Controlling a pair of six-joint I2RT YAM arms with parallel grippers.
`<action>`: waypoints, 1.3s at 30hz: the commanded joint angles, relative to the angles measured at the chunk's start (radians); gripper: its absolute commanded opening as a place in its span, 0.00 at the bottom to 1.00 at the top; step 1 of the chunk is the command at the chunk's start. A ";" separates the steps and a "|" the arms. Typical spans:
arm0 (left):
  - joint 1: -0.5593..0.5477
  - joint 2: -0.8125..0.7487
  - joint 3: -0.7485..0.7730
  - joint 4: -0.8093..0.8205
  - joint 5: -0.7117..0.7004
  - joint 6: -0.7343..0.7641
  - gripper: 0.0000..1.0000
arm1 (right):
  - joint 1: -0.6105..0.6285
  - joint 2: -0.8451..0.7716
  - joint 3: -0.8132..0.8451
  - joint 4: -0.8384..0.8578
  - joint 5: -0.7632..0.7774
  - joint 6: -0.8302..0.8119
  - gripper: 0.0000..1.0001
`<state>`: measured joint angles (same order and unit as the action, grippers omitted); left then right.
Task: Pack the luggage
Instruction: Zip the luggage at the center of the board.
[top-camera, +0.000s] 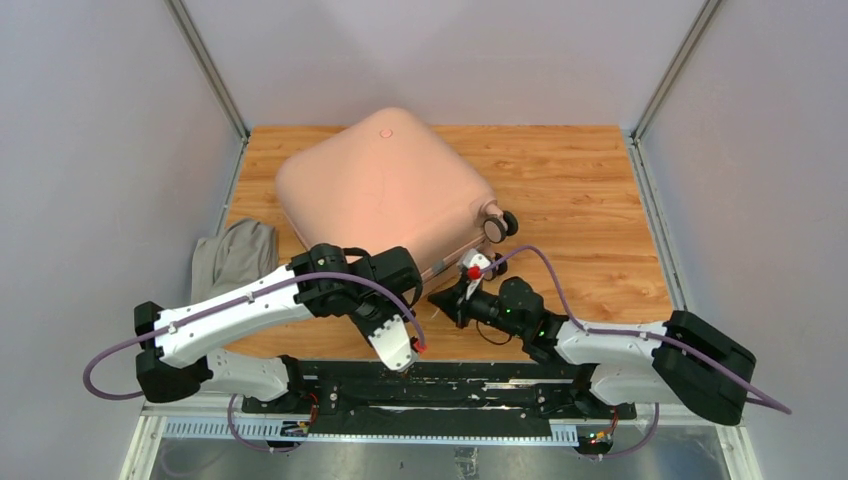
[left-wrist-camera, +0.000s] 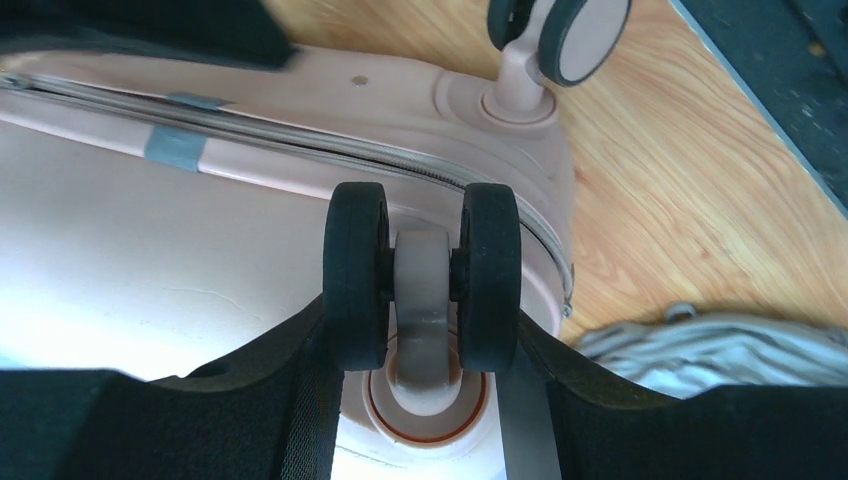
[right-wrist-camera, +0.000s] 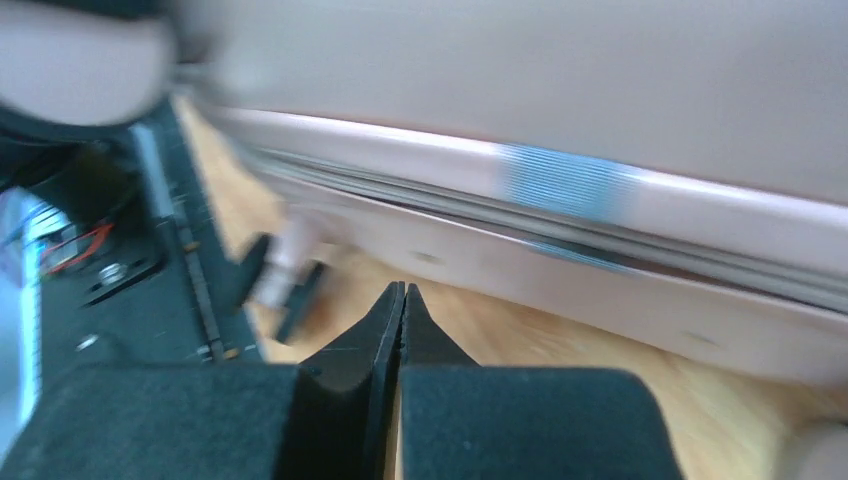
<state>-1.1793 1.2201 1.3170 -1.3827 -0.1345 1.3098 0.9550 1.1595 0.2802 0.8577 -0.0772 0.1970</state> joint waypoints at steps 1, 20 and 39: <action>-0.001 0.000 0.098 0.272 -0.071 0.056 0.00 | 0.107 0.053 0.093 -0.039 -0.149 -0.056 0.00; 0.000 -0.137 0.032 0.266 -0.146 0.096 0.00 | -0.594 -0.251 -0.127 -0.075 -0.154 0.098 0.87; -0.001 -0.163 0.029 0.267 -0.202 0.121 0.00 | -0.621 0.340 0.016 0.631 -0.435 0.239 0.47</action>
<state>-1.1751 1.1339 1.2823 -1.2823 -0.1997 1.3357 0.3500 1.4315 0.2581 1.2671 -0.4397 0.3676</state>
